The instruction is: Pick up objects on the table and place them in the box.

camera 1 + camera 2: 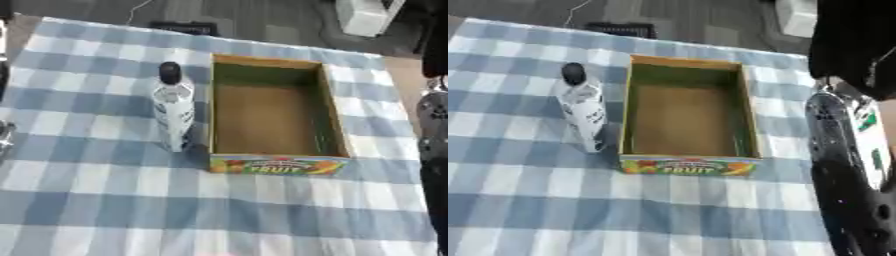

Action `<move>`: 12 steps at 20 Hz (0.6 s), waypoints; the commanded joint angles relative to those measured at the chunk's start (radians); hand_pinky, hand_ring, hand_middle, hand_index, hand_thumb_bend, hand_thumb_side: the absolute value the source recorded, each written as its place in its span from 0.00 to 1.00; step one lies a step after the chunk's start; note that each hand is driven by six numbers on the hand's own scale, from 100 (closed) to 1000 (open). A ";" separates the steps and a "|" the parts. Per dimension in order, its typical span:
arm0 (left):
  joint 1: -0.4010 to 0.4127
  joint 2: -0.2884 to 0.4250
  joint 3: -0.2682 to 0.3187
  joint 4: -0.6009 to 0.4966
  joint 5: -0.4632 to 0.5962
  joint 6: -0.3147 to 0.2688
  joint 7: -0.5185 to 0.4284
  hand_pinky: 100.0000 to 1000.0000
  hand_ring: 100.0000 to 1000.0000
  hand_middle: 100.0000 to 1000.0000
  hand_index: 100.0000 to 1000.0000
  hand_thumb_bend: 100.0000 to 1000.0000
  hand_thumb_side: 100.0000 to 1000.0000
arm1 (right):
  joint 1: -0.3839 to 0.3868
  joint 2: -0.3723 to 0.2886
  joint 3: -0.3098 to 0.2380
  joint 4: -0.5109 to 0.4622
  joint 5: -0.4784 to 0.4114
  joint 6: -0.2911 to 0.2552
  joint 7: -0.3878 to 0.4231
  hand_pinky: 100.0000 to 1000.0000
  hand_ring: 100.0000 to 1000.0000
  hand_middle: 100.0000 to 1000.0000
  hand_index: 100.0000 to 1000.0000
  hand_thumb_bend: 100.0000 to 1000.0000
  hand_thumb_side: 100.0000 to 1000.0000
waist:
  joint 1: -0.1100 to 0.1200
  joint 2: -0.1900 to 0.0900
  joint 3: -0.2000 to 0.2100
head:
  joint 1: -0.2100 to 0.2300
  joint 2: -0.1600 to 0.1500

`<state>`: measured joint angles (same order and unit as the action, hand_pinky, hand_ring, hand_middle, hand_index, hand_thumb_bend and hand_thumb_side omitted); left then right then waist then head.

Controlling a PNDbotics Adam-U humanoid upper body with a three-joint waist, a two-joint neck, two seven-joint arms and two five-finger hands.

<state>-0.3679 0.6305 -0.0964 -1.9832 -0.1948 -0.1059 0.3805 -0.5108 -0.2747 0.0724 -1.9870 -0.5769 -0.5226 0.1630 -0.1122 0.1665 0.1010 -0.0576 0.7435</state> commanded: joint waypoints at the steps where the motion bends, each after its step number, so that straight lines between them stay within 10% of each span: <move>1: -0.004 0.044 -0.001 -0.017 -0.013 0.026 -0.069 0.62 0.61 0.85 1.00 0.21 0.80 | -0.008 -0.011 -0.006 -0.013 0.000 0.004 0.001 0.33 0.37 0.46 0.62 0.00 0.77 | 0.012 -0.017 -0.002 | 0.011 0.003; 12: -0.013 0.088 -0.017 -0.017 0.045 0.095 -0.239 0.62 0.60 0.85 1.00 0.25 0.68 | -0.013 -0.010 -0.003 -0.013 -0.005 0.007 0.003 0.33 0.37 0.46 0.62 0.00 0.77 | 0.019 -0.017 -0.010 | 0.012 0.004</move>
<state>-0.3658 0.6895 -0.1139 -1.9832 -0.1574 -0.0149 0.1561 -0.5108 -0.2747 0.0727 -1.9870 -0.5793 -0.5187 0.1666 -0.1043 0.1665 0.0938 -0.0525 0.7441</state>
